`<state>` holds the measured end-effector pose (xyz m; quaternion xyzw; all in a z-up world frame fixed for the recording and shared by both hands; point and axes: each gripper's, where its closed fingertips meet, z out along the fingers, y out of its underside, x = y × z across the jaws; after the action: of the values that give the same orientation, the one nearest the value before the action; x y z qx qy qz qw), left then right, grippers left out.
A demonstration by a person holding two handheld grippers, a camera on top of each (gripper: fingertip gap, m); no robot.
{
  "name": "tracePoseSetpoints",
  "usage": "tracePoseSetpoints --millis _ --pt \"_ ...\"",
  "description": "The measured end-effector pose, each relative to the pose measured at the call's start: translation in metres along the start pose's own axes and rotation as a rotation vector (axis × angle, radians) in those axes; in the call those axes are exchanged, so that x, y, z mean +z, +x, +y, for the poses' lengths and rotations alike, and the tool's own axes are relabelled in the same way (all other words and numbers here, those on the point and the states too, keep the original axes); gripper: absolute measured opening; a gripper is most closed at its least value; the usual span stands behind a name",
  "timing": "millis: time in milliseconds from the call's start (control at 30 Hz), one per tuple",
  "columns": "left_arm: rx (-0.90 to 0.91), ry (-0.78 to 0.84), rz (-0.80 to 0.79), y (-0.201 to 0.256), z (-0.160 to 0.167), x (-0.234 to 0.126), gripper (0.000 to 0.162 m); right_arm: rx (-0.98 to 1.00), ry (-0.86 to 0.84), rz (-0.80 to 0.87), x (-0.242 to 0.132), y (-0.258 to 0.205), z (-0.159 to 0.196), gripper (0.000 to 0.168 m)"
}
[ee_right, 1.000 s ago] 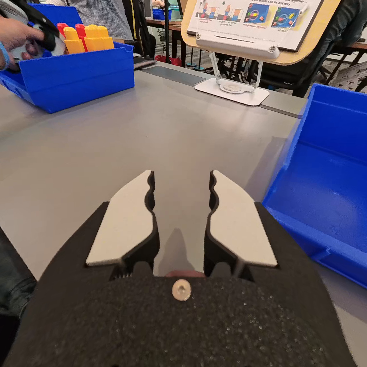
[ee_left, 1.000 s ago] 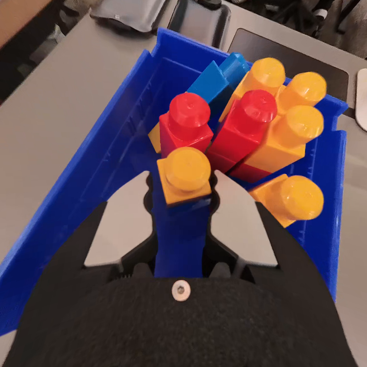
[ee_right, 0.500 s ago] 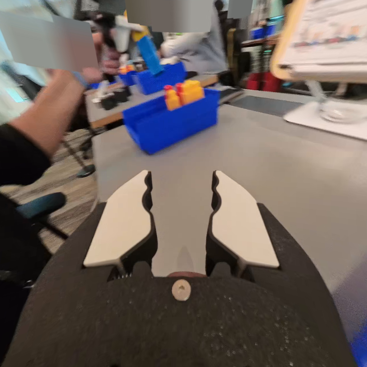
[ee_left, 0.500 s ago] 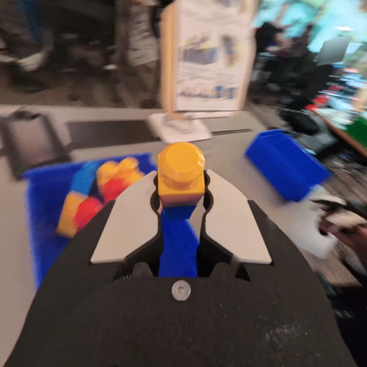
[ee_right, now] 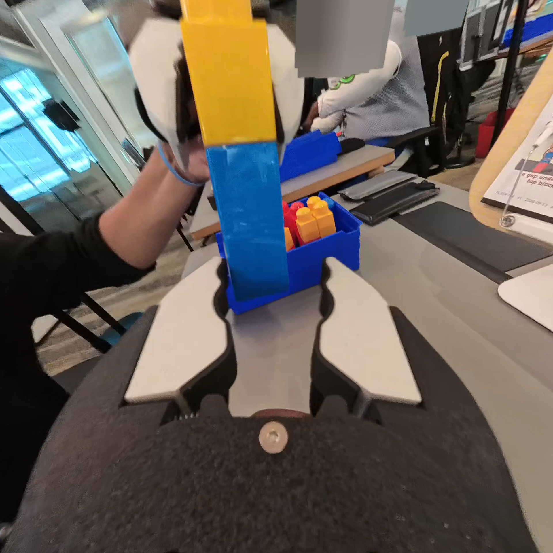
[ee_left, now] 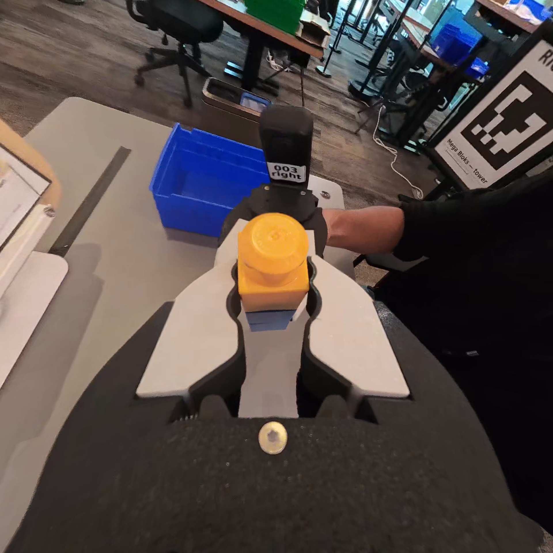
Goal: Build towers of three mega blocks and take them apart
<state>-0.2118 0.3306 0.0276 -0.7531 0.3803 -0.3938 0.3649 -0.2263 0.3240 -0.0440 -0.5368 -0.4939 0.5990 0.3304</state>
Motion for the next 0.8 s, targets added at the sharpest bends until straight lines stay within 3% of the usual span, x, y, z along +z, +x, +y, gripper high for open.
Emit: tracePoseSetpoints --millis 33,67,400,500,667,800 --pt "0.000 -0.005 0.012 -0.001 0.000 0.006 0.041 0.007 0.004 -0.035 -0.003 -0.002 -0.001 0.042" --pt "-0.003 -0.003 0.008 -0.005 0.000 0.010 0.041 0.012 -0.009 -0.063 -0.005 -0.004 0.001 0.038" --pt "-0.005 -0.038 0.027 -0.010 0.003 0.021 0.040 0.005 -0.073 -0.077 -0.016 0.001 0.018 0.036" --pt "-0.016 0.086 0.063 -0.003 -0.025 -0.002 0.040 0.006 -0.143 -0.041 -0.015 0.009 0.046 0.036" --pt "0.016 0.076 -0.016 -0.003 -0.028 -0.025 0.040 0.087 -0.084 -0.017 -0.027 0.014 0.057 0.036" --pt "-0.022 0.065 -0.395 -0.026 0.011 -0.019 0.041 0.047 -0.023 0.029 -0.043 0.000 0.046 0.036"
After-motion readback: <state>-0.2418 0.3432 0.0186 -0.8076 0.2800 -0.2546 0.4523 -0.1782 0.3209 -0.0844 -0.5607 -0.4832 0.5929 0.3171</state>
